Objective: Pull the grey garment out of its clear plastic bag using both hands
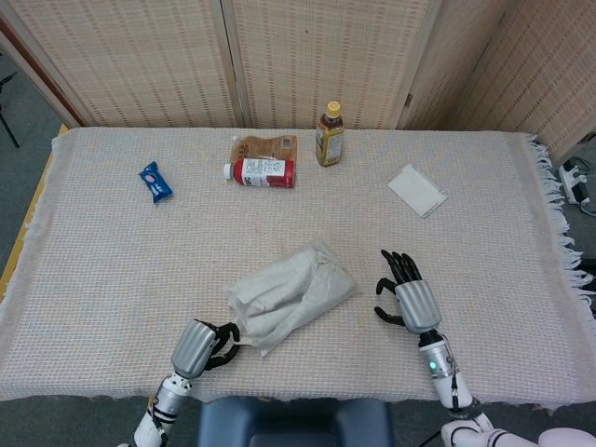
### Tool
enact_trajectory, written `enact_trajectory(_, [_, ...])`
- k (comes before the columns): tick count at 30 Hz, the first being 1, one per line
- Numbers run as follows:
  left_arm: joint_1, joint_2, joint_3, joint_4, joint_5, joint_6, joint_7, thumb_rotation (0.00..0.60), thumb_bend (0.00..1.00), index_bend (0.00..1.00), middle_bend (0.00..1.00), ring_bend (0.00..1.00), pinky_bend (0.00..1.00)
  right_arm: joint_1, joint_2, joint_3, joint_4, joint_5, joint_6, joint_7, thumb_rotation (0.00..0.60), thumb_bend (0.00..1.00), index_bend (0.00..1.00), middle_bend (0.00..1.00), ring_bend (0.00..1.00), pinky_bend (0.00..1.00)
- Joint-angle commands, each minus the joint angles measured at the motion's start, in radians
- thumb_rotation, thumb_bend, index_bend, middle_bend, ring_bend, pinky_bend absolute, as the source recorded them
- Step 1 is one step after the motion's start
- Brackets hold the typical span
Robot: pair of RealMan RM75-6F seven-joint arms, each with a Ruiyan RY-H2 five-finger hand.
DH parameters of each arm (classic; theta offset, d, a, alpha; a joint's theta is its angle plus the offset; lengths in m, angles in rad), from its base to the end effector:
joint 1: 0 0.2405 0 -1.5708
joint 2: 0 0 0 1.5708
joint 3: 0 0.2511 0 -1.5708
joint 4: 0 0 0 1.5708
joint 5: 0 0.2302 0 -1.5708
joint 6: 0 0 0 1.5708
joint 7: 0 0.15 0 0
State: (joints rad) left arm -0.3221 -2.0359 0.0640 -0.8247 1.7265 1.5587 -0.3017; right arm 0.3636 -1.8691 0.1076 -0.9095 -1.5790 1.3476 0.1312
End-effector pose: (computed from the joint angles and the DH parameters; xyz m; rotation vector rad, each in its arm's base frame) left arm -0.2058 0.2120 -0.1096 -1.6578 -1.0231 -1.5125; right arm -0.2556 -0.2769 -0.0638 1.5689 -0.9392 1.1762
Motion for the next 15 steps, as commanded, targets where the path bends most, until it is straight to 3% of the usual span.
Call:
enact_trajectory(1, [-0.003, 0.001, -0.003, 0.003, -0.002, -0.001, -0.004, 0.6, 0.58, 0.75, 1.0, 1.0, 1.0, 0.029, -0.078, 0.011, 0.106, -0.024, 0.063, 0.059, 0.6, 0.15, 0.52, 0.04, 0.0, 0.0])
enact_trajectory(15, [-0.02, 0.011, -0.016, 0.016, -0.014, -0.006, -0.024, 0.6, 0.58, 0.75, 1.0, 1.0, 1.0, 0.094, -0.23, -0.001, 0.397, -0.026, 0.066, 0.125, 0.6, 0.19, 0.53, 0.05, 0.0, 0.0])
